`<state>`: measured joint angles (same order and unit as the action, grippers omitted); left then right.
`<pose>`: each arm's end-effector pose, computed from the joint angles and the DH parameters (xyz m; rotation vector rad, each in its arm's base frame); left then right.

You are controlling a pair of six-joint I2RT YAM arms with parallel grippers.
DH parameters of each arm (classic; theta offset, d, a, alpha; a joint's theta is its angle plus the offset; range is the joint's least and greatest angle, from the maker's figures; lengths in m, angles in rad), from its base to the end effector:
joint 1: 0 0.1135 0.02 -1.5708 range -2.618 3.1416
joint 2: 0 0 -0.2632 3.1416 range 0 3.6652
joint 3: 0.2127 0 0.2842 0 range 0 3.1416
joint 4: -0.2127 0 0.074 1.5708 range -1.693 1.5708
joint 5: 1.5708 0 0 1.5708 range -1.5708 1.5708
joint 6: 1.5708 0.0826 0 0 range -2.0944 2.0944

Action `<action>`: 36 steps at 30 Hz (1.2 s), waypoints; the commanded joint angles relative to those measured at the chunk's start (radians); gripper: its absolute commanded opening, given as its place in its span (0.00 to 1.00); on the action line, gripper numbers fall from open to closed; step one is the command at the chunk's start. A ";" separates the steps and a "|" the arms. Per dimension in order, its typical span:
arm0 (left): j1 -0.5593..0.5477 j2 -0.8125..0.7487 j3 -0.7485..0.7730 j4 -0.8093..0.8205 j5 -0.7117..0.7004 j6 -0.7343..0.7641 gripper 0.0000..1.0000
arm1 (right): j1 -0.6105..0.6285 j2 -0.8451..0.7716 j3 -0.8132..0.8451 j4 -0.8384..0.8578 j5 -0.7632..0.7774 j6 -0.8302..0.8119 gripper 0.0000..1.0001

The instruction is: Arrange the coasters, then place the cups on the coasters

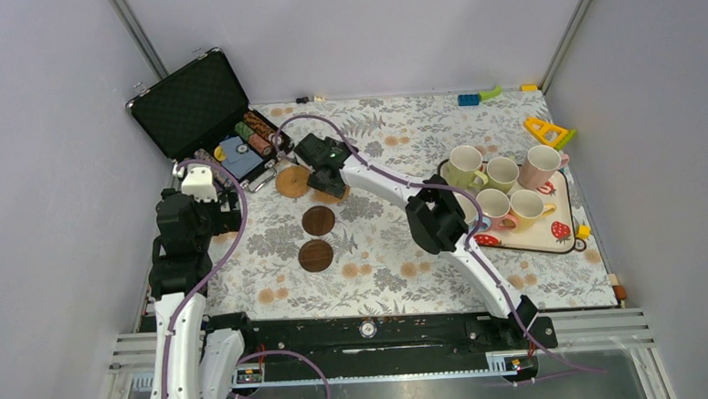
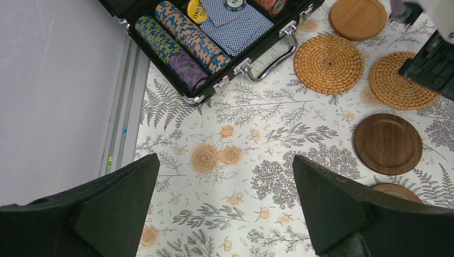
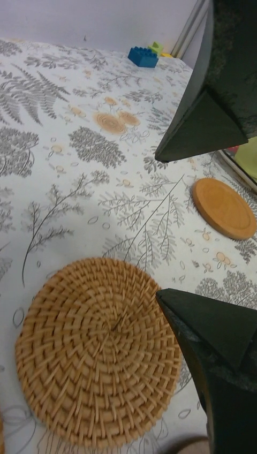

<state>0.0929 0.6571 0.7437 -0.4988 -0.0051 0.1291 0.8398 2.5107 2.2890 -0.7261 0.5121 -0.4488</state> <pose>0.2256 0.0214 0.2953 0.0326 1.9858 0.1489 0.4320 0.4211 0.1476 -1.2795 2.0399 -0.4661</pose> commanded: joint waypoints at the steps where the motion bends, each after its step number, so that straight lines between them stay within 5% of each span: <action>1: 0.005 0.004 0.002 0.061 -0.015 -0.010 0.99 | 0.028 0.006 0.004 0.014 -0.017 -0.007 0.97; 20: 0.007 -0.006 -0.001 0.063 -0.020 -0.011 0.99 | 0.057 0.099 0.033 -0.026 0.042 -0.026 0.96; 36: 0.008 0.000 -0.004 0.067 0.000 -0.008 0.99 | 0.048 -0.245 -0.549 0.052 0.088 -0.107 0.97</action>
<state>0.0933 0.6582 0.7437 -0.4980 -0.0071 0.1291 0.8940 2.3054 1.8294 -0.6590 0.6044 -0.5304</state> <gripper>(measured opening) 0.985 0.962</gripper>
